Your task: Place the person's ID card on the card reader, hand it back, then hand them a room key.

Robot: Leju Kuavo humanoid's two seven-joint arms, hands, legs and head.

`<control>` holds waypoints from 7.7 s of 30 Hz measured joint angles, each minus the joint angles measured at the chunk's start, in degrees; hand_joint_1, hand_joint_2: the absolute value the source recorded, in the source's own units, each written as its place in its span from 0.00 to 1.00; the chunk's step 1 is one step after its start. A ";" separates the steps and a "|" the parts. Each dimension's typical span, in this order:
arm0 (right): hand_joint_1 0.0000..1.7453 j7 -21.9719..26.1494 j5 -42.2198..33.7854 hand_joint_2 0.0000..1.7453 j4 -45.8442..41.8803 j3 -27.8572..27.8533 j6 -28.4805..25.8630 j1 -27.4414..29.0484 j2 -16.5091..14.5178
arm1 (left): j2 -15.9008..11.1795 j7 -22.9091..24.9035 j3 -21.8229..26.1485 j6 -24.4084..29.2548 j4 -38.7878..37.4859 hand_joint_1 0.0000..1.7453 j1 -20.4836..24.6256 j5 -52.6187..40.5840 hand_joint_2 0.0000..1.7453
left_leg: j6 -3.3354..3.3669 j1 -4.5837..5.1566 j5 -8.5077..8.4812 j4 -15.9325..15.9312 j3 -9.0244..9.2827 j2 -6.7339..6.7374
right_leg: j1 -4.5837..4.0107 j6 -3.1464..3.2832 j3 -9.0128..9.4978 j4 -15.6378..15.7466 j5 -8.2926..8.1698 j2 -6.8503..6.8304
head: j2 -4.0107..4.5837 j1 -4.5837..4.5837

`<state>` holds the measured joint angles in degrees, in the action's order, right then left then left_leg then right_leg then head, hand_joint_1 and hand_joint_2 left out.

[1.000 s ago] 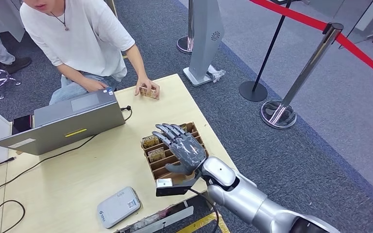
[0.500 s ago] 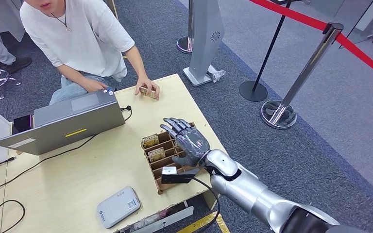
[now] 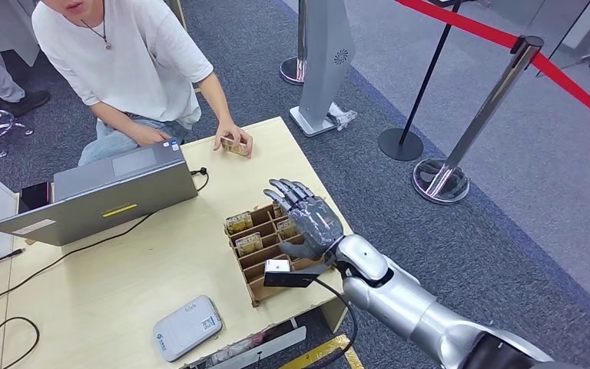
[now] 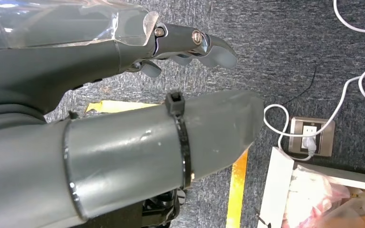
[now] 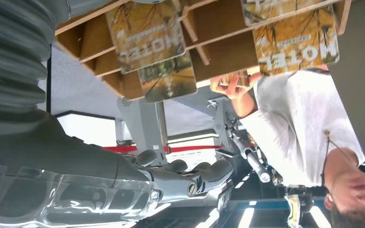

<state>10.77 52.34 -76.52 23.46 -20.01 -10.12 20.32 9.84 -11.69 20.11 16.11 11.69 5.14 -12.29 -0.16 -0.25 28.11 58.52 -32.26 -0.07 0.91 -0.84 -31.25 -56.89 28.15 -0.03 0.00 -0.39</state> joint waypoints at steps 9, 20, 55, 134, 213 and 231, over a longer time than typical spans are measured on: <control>0.00 -2.34 3.39 1.00 -5.43 -2.71 1.21 4.29 0.80 | 0.00 0.01 0.00 -0.08 0.00 0.00 0.00 -0.27 0.00 | 0.00 0.00 0.00 0.00 0.00 0.00 | 0.00 0.00 -0.01 0.00 0.00 0.00 | 0.00 0.00; 0.25 -3.16 5.42 1.00 -8.30 -4.89 2.42 7.27 0.92 | 0.00 0.08 0.00 -0.35 0.00 0.00 0.01 -0.58 0.00 | 0.00 0.00 0.00 0.00 0.00 0.01 | 0.00 0.00 0.00 0.00 0.00 0.01 | 0.00 0.00; 0.43 -0.90 5.31 1.00 -2.67 -3.76 5.14 1.42 -0.35 | 0.02 0.26 -0.02 -0.49 0.00 0.00 0.13 -1.11 0.00 | 0.00 0.00 0.00 0.00 -0.02 0.00 | 0.00 0.00 0.01 -0.01 0.00 0.00 | 0.00 0.00; 0.56 -1.16 4.27 1.00 3.33 -3.58 2.21 0.33 -0.96 | 0.04 -0.08 0.02 -0.29 0.00 0.00 0.09 0.12 0.00 | 0.00 0.00 0.00 0.00 0.00 0.00 | 0.00 0.00 0.00 -0.01 0.00 0.00 | 0.00 0.00; 1.00 7.83 2.29 1.00 12.25 4.60 -12.28 -17.11 -15.26 | 0.98 2.24 -0.27 0.80 0.00 0.00 1.12 -3.44 0.00 | -0.03 -0.04 -0.05 0.00 0.02 0.01 | -0.03 0.01 0.01 -0.13 0.00 0.02 | 0.00 0.01; 0.00 9.46 -1.10 0.00 23.41 5.10 -11.62 -23.57 -19.93 | 0.96 2.48 -0.25 1.68 0.00 0.00 1.04 -1.94 0.00 | -0.05 -0.04 -0.07 0.00 0.02 -0.01 | -0.03 0.01 0.00 -0.14 -0.01 0.00 | 0.00 0.00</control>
<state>20.23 51.24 -53.12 28.56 -31.63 -33.69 0.39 10.80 -9.21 19.86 17.79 11.69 6.18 -14.23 -0.21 -0.29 28.04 58.52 -32.24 -0.08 0.87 -0.83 -31.25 -57.02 28.14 -0.03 0.00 -0.39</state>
